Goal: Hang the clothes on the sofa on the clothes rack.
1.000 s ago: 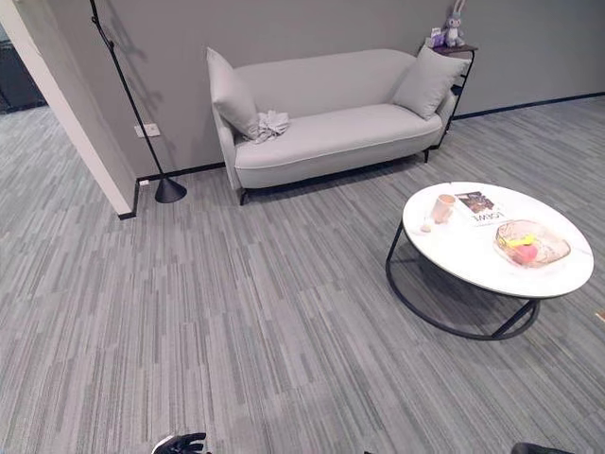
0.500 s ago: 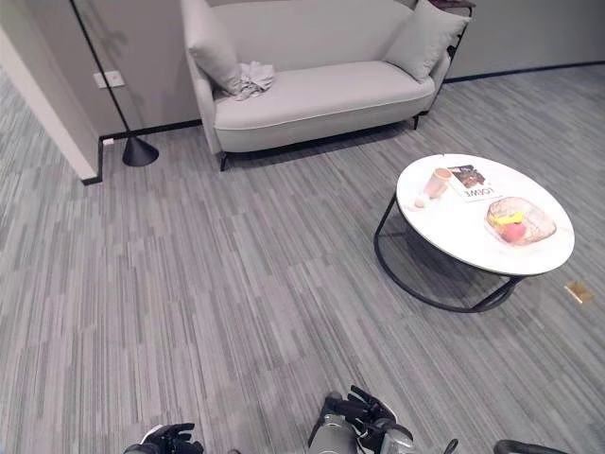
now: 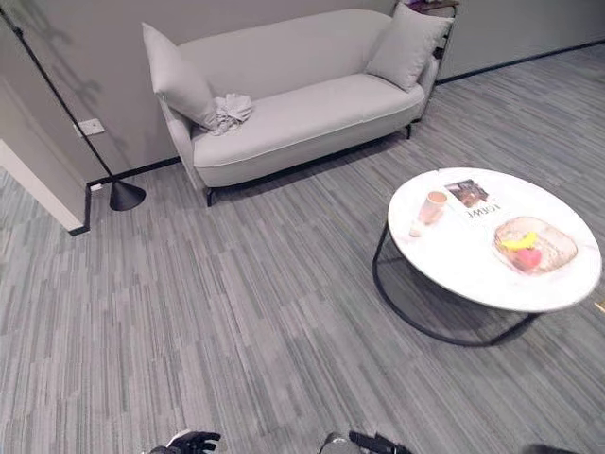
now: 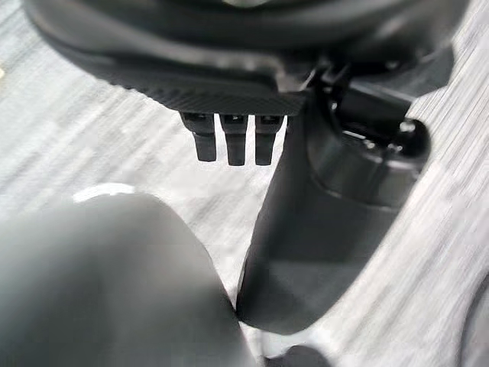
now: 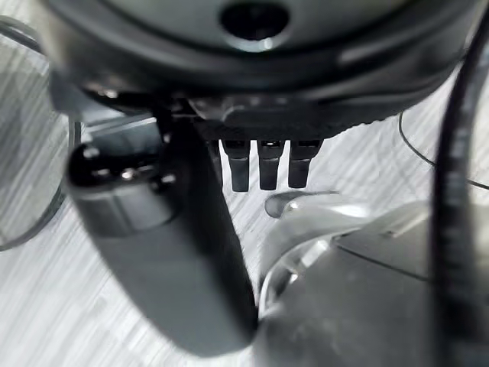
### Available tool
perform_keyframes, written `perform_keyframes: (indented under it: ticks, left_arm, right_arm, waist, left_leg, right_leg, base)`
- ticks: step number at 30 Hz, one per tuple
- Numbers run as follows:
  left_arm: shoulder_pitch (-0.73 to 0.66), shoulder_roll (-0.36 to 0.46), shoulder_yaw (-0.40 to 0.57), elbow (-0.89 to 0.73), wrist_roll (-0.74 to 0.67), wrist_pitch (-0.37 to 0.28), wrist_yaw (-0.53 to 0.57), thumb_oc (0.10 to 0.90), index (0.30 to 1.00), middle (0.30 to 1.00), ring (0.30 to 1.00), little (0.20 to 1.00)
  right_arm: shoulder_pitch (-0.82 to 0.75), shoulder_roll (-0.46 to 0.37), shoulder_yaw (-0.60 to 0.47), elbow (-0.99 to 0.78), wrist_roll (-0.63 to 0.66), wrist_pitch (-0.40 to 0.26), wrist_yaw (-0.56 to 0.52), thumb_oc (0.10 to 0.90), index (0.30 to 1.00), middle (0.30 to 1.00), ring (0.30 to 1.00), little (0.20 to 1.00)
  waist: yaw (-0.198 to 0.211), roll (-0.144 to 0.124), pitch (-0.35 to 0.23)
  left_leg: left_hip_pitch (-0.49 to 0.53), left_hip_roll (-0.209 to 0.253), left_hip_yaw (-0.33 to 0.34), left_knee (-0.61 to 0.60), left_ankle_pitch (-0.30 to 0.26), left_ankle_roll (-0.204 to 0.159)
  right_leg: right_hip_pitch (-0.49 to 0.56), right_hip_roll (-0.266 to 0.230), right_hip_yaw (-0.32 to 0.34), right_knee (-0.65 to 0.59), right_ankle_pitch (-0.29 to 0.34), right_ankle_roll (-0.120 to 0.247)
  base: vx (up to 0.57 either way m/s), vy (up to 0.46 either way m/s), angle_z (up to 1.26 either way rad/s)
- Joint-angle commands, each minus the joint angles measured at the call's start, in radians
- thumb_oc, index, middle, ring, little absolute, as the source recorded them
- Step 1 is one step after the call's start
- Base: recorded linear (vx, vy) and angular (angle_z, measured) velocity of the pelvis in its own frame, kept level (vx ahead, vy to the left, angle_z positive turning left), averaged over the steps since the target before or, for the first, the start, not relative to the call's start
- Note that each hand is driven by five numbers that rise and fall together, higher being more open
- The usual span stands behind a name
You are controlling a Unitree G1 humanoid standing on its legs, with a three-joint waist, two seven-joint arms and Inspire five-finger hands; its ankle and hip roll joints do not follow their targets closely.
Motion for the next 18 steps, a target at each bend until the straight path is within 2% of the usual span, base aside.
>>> perform_keyframes:
  ticks: [1,2,3,4,5,6,8,9,10,13,14,15,16,17,18]
  left_arm:
    - [0.01,-0.019,-0.029,-0.006,-0.05,0.017,0.009,0.8,0.9,0.9,0.9,0.9]
    - [0.008,-0.016,-0.029,-0.007,-0.05,0.018,0.009,0.8,0.9,0.9,0.9,0.9]
    - [0.02,-0.016,-0.023,0.003,-0.048,0.015,0.009,0.8,0.9,0.9,0.9,0.9]
    - [0.041,-0.013,-0.001,0.02,-0.054,0.011,0.004,0.8,0.9,0.9,0.9,0.9]
    - [0.052,-0.006,0.026,0.045,-0.059,0.011,0.007,0.8,0.9,0.9,0.9,0.9]
    - [0.053,-0.006,0.026,0.045,-0.059,0.011,0.007,0.8,0.9,0.9,0.9,0.9]
    - [0.067,-0.001,0.056,0.07,-0.065,0.017,0.0,0.8,0.9,0.9,0.9,0.9]
    - [0.068,-0.001,0.056,0.07,-0.065,0.017,0.0,0.8,0.9,0.9,0.9,0.9]
    - [0.092,-0.001,0.056,0.094,-0.024,0.03,-0.013,0.8,0.9,0.9,0.9,0.9]
    - [0.136,0.0,0.069,0.115,0.028,0.039,-0.03,0.8,0.9,0.9,0.9,0.9]
    - [0.146,0.007,0.075,0.12,0.041,0.04,-0.029,0.8,0.9,0.9,0.9,0.9]
    - [0.146,0.007,0.075,0.12,0.041,0.04,-0.029,0.8,0.9,0.9,0.9,0.9]
    - [0.154,0.015,0.092,0.128,0.034,0.048,-0.045,0.8,0.9,0.9,0.9,0.9]
    - [0.152,0.021,0.086,0.126,0.054,0.045,-0.039,0.8,0.9,0.9,0.9,0.9]
    - [0.146,0.021,0.069,0.119,0.081,0.041,-0.028,0.8,0.9,0.9,0.9,0.9]
  right_arm:
    - [-0.045,-0.013,0.046,0.068,-0.08,-0.015,-0.026,0.8,0.9,0.9,0.9,0.9]
    - [-0.047,-0.01,0.044,0.068,-0.083,-0.014,-0.027,0.8,0.9,0.9,0.9,0.9]
    - [-0.055,-0.015,0.064,0.061,-0.109,-0.014,-0.026,0.8,0.9,0.9,0.9,0.9]
    - [-0.071,-0.009,0.091,0.036,-0.133,-0.024,-0.016,0.8,0.9,0.9,0.9,0.9]
    - [-0.082,0.0,0.108,0.017,-0.138,-0.036,-0.011,0.8,0.9,0.9,0.9,0.9]
    - [-0.081,0.001,0.108,0.017,-0.138,-0.036,-0.011,0.8,0.9,0.9,0.9,0.9]
    - [-0.085,0.019,0.13,0.007,-0.153,-0.044,-0.007,0.8,0.9,0.9,0.9,0.9]
    - [-0.085,0.019,0.13,0.007,-0.153,-0.044,-0.007,0.8,0.9,0.9,0.9,0.9]
    - [-0.081,0.054,0.143,0.015,-0.168,-0.03,0.004,0.8,0.9,0.9,0.9,0.9]
    - [-0.056,0.088,0.151,0.025,-0.185,-0.015,0.034,0.8,0.9,0.9,0.9,0.9]
    - [-0.038,0.097,0.141,0.032,-0.185,-0.009,0.046,0.8,0.9,0.9,0.9,0.9]
    - [-0.038,0.097,0.141,0.032,-0.185,-0.009,0.046,0.8,0.9,0.9,0.9,0.9]
    - [-0.011,0.097,0.122,0.045,-0.164,0.004,0.063,0.8,0.9,0.9,0.9,0.9]
    - [-0.002,0.092,0.112,0.051,-0.168,0.003,0.064,0.8,0.9,0.9,0.9,0.9]
    - [0.006,0.084,0.111,0.051,-0.178,0.004,0.061,0.8,0.9,0.9,0.9,0.9]
  waist:
    - [0.085,-0.037,0.055]
    - [0.084,-0.033,0.055]
    - [0.12,-0.045,0.06]
    - [0.173,-0.061,0.06]
    - [0.215,-0.046,0.046]
    - [0.216,-0.049,0.048]
    - [0.263,-0.028,0.035]
    - [0.264,-0.03,0.038]
    - [0.3,-0.035,0.032]
    - [0.323,-0.043,0.001]
    - [0.336,-0.063,-0.015]
    - [0.339,-0.062,-0.017]
    - [0.345,-0.098,-0.05]
    - [0.346,-0.114,-0.056]
    - [0.347,-0.116,-0.058]
  left_leg:
    - [-0.091,-0.051,0.027,0.132,0.013,0.052]
    - [-0.109,-0.042,0.02,0.16,-0.001,0.054]
    - [-0.191,-0.081,0.006,0.159,-0.04,0.061]
    - [-0.293,-0.158,0.045,-0.001,-0.064,0.104]
    - [-0.323,-0.193,0.063,-0.298,-0.043,0.116]
    - [-0.315,-0.197,0.067,-0.309,-0.038,0.117]
    - [-0.358,-0.23,0.053,-0.594,0.049,0.1]
    - [-0.348,-0.232,0.056,-0.606,0.055,0.1]
    - [-0.472,-0.229,0.041,-0.666,0.088,0.083]
    - [-0.416,-0.219,0.029,-0.636,0.146,0.102]
    - [-0.414,-0.237,0.014,-0.602,0.152,0.114]
    - [-0.417,-0.234,0.015,-0.6,0.151,0.114]
    - [-0.373,-0.277,0.026,-0.573,0.116,0.151]
    - [-0.334,-0.306,0.035,-0.563,0.078,0.18]
    - [-0.307,-0.321,0.045,-0.553,0.047,0.204]
  right_leg:
    - [0.068,0.004,0.061,-0.23,0.121,0.028]
    - [0.068,0.012,0.059,-0.238,0.123,0.025]
    - [0.103,0.016,0.085,-0.26,0.113,0.033]
    - [0.138,0.001,0.109,-0.273,0.114,0.053]
    - [0.173,0.017,0.127,-0.273,0.084,0.085]
    - [0.175,0.013,0.129,-0.273,0.084,0.086]
    - [0.239,0.049,0.154,-0.273,0.033,0.098]
    - [0.243,0.047,0.155,-0.273,0.031,0.099]
    - [0.338,0.066,0.203,-0.273,-0.033,0.088]
    - [0.409,0.063,0.266,-0.26,-0.065,0.1]
    - [0.426,0.033,0.271,-0.223,-0.059,0.117]
    - [0.424,0.034,0.274,-0.224,-0.057,0.117]
    - [0.38,-0.041,0.257,-0.088,0.068,0.176]
    - [0.341,-0.094,0.247,0.045,0.169,0.213]
    - [0.319,-0.13,0.24,0.152,0.262,0.237]
  base:
    - [0.27,-0.148,-0.11]
    - [0.43,-0.159,0.0]
    - [0.4,0.063,0.05]
    - [0.73,0.142,-0.27]
    - [0.57,0.153,-0.36]
    - [0.5,0.13,-0.99]
    - [0.43,0.068,-0.98]
    - [0.81,0.071,-0.83]
    - [0.81,0.076,-0.84]
    - [0.78,0.128,-0.77]
    - [0.45,0.122,-0.68]
    - [0.6,0.247,-0.39]
    - [0.58,0.284,-0.26]
    - [0.77,0.385,-0.38]
    - [0.6,0.354,-0.44]
